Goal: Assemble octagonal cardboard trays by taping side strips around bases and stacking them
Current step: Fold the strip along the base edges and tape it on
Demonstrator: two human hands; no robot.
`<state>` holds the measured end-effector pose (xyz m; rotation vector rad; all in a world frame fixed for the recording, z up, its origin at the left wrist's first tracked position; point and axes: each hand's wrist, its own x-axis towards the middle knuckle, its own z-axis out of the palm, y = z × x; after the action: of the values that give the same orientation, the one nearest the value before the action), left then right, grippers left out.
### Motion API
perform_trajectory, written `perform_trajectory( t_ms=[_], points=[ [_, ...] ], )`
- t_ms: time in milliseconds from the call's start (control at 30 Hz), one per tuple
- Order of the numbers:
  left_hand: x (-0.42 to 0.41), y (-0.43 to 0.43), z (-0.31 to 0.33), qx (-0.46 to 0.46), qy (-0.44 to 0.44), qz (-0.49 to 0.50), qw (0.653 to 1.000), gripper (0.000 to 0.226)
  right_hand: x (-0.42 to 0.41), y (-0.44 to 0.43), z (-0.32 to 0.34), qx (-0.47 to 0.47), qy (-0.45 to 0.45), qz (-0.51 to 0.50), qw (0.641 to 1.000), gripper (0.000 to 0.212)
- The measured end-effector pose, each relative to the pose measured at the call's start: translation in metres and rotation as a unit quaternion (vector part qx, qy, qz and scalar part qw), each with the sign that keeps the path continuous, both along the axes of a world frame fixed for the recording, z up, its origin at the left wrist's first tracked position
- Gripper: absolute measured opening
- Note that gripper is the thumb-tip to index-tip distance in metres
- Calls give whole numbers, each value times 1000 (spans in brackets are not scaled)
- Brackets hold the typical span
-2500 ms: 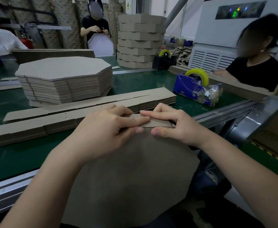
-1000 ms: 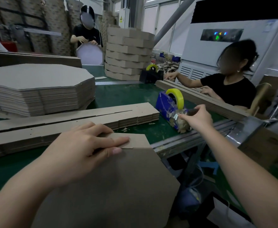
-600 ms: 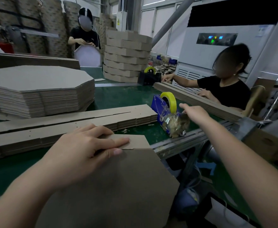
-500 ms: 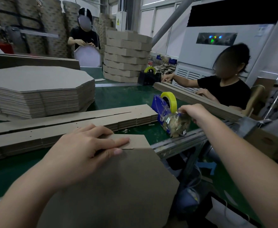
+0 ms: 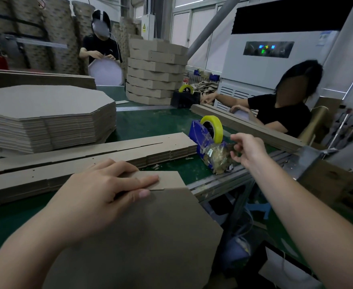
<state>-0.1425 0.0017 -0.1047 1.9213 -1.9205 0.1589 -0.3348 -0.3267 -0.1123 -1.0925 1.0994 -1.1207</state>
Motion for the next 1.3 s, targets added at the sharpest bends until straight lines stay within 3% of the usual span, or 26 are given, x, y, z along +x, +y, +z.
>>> perform_trajectory(
  t_ms=[167, 333, 433, 533, 600, 700, 800, 967, 1133, 1300],
  points=[
    [-1, -2, 0, -1, 4, -3, 1000, 45, -16, 11, -25, -56, -149, 31, 987, 28],
    [-3, -3, 1, -1, 3, 1, 1000, 48, -19, 17, -42, -74, -179, 26, 981, 36],
    [-4, -3, 2, 3, 4, 1, 1000, 48, -21, 18, -52, -122, 2, -13, 992, 23],
    [-4, -2, 2, 4, 6, 1, 1000, 48, -33, 20, -53, -184, 250, -62, 949, 14],
    [-5, -2, 3, 5, 13, -2, 1000, 48, -43, 30, -49, -199, 314, -89, 924, 14],
    [-7, -3, 4, -2, 34, -9, 999, 47, -42, 72, -31, -264, 262, -76, 925, 11],
    [-7, -5, 5, -4, 63, -19, 998, 50, -26, 141, -7, -286, 126, 9, 950, 6],
    [-12, -4, 7, -31, 63, -20, 997, 44, 8, 246, -10, -116, -82, 202, 969, 11],
    [-13, 2, 8, -26, 55, -32, 998, 46, 36, 270, -28, 36, -166, 183, 968, 20],
    [-15, 4, 9, -3, 50, -27, 998, 36, 46, 273, -30, 70, -192, 137, 969, 20]
  ],
)
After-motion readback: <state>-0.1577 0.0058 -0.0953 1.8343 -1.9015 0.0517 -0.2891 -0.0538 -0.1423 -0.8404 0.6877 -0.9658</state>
